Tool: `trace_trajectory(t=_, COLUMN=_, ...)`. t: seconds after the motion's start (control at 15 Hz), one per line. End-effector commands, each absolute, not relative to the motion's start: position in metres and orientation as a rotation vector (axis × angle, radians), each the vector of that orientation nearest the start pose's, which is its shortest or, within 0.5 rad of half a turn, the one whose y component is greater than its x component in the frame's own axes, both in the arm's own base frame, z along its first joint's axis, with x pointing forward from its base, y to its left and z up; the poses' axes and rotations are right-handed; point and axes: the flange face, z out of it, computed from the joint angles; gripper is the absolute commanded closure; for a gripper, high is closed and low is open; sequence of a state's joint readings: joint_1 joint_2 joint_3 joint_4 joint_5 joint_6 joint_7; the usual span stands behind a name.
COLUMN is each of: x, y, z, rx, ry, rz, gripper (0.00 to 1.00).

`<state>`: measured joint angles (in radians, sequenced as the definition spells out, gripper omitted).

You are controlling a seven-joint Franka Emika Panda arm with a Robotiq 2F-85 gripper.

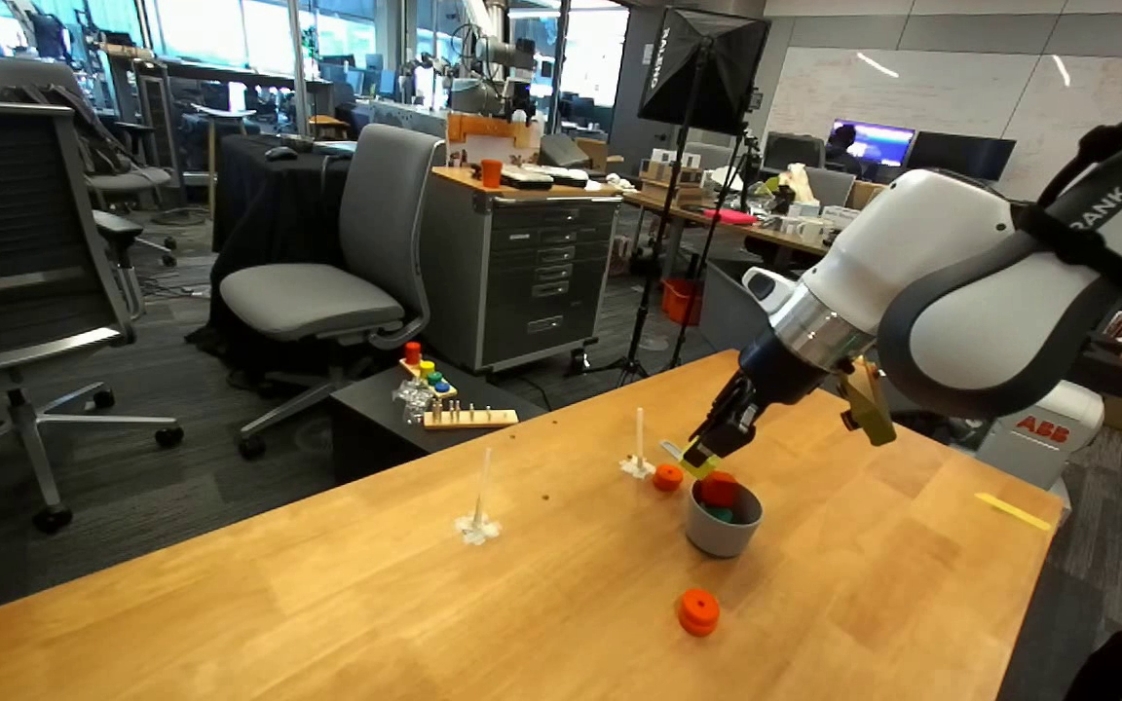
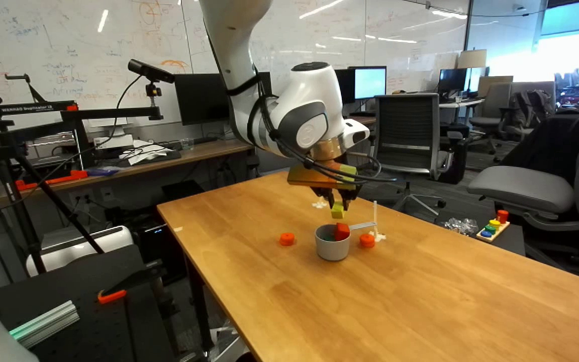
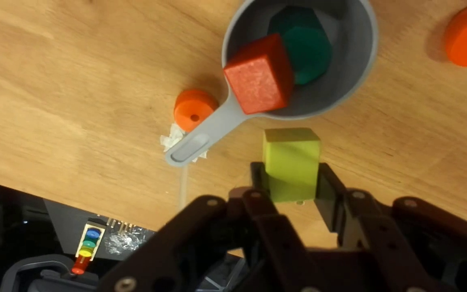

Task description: Put the green, orange and yellow b=objects and put them in the pot

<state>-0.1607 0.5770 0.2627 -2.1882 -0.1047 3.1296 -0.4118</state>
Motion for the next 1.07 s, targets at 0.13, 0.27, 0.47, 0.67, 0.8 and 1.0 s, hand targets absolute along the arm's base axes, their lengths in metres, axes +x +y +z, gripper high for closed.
trace_trajectory(t=0.13, x=0.560, y=0.060, z=0.176, rx=-2.959, ry=-0.802, rz=-0.621, gripper=0.89)
trace_trajectory(t=0.27, x=0.557, y=0.058, z=0.175, rx=-2.967, ry=-0.802, rz=-0.615, gripper=0.89)
trace_trajectory(t=0.47, x=0.553, y=0.054, z=0.176, rx=-2.976, ry=-0.800, rz=-0.618, gripper=0.89)
trace_trajectory(t=0.67, x=0.549, y=0.053, z=0.176, rx=-2.985, ry=-0.801, rz=-0.612, gripper=0.89)
trace_trajectory(t=0.8, x=0.548, y=0.053, z=0.176, rx=-2.987, ry=-0.804, rz=-0.612, gripper=0.89)
trace_trajectory(t=1.0, x=0.547, y=0.053, z=0.174, rx=-2.994, ry=-0.798, rz=-0.604, gripper=0.41)
